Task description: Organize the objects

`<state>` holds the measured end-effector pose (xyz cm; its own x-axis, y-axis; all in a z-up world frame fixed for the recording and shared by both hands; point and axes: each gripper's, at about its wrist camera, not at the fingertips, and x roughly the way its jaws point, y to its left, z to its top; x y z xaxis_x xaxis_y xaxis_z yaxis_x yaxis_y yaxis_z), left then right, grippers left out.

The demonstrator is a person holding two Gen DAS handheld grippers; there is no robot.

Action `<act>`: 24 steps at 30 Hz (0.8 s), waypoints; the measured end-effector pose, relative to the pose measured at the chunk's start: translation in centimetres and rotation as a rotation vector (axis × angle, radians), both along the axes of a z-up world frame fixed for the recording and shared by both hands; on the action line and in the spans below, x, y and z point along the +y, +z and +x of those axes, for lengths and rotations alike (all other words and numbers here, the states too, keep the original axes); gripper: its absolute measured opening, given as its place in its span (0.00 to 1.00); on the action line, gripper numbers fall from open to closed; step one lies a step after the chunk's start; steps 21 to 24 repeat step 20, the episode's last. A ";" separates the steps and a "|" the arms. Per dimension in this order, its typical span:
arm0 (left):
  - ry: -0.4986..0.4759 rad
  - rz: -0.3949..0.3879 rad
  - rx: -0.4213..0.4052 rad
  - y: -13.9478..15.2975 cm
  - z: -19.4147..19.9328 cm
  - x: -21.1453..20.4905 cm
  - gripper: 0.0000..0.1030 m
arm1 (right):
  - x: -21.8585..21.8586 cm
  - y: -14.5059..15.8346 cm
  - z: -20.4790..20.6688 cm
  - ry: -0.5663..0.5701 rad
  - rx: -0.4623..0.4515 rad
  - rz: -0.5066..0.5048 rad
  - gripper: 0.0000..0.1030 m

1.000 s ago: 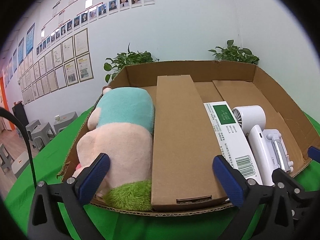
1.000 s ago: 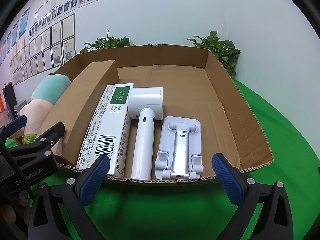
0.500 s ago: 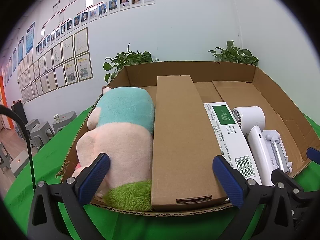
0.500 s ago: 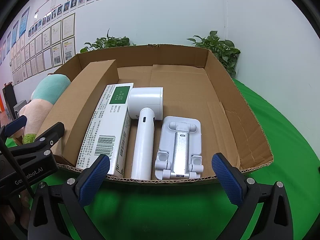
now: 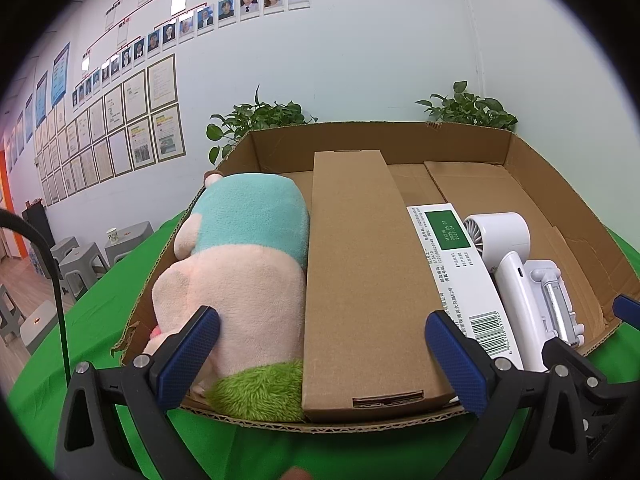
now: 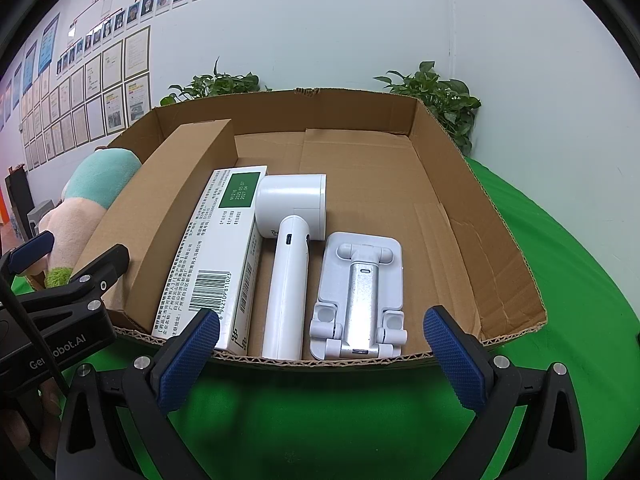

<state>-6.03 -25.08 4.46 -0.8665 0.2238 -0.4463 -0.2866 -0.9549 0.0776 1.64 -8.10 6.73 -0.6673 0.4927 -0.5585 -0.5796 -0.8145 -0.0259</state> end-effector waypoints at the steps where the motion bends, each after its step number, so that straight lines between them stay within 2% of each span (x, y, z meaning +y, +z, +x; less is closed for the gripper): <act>1: 0.000 0.000 0.000 0.0 0.0 0.0 1.00 | 0.0 0.0 0.0 0.000 0.000 0.000 1.00; 24: 0.002 -0.008 0.000 0.0 0.1 -0.2 1.00 | -0.1 0.0 0.0 -0.001 0.000 0.000 1.00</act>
